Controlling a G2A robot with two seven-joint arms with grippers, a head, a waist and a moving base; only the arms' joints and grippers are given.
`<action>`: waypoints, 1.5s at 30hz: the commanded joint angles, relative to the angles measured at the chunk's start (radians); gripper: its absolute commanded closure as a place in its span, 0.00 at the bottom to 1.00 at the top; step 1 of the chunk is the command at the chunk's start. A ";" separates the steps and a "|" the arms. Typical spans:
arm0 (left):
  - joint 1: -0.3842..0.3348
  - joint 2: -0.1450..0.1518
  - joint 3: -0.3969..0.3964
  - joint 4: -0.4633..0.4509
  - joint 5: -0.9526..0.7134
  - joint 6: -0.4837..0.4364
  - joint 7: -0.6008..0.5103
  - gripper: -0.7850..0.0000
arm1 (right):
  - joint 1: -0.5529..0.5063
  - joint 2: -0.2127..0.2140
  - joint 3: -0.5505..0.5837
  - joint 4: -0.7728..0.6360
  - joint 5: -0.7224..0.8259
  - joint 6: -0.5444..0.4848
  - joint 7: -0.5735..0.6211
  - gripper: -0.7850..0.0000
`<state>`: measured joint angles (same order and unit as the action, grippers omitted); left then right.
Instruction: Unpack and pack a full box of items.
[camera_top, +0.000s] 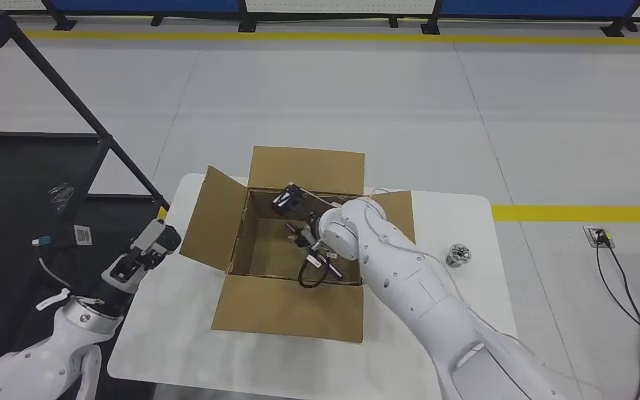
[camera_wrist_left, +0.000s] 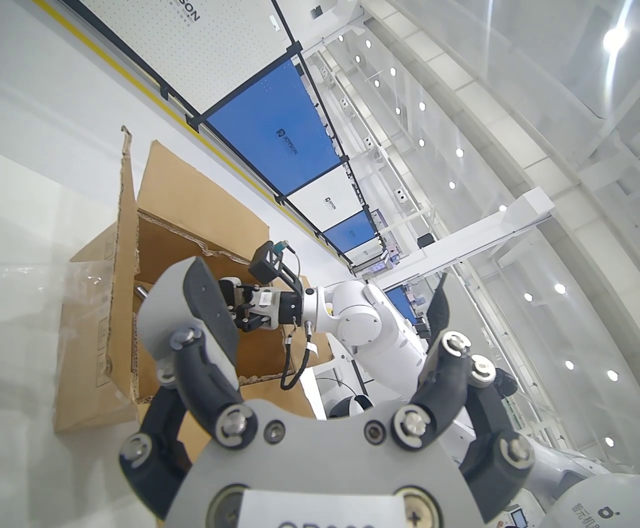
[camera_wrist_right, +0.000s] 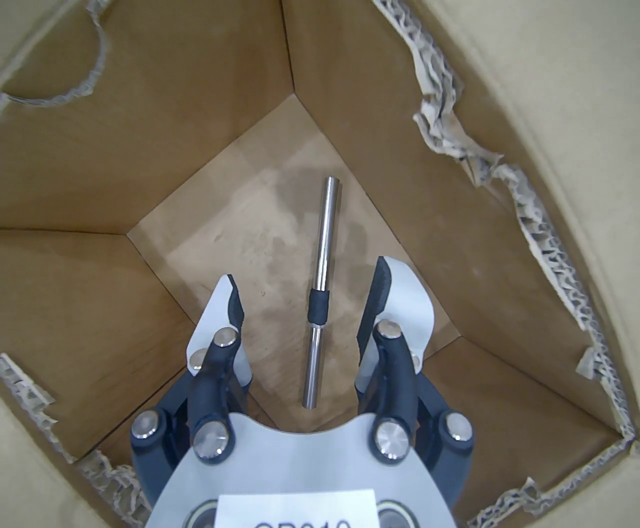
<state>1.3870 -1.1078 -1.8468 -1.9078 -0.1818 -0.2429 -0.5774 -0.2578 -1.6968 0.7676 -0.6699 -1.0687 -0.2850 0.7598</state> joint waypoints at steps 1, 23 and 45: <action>0.003 0.001 -0.002 -0.002 0.001 -0.001 0.003 0.00 | -0.079 0.040 0.048 -0.185 -0.036 0.007 0.043 0.34; 0.036 0.008 -0.016 -0.017 -0.011 -0.022 0.006 0.00 | -0.386 0.156 0.238 -0.690 -0.181 0.009 0.462 0.22; 0.039 0.015 -0.006 -0.020 -0.016 -0.028 0.004 0.00 | -0.356 0.157 0.185 -0.690 -0.159 -0.003 0.635 0.07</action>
<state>1.4261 -1.0936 -1.8533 -1.9278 -0.1985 -0.2704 -0.5732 -0.6082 -1.5422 0.9491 -1.3507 -1.2200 -0.2938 1.3853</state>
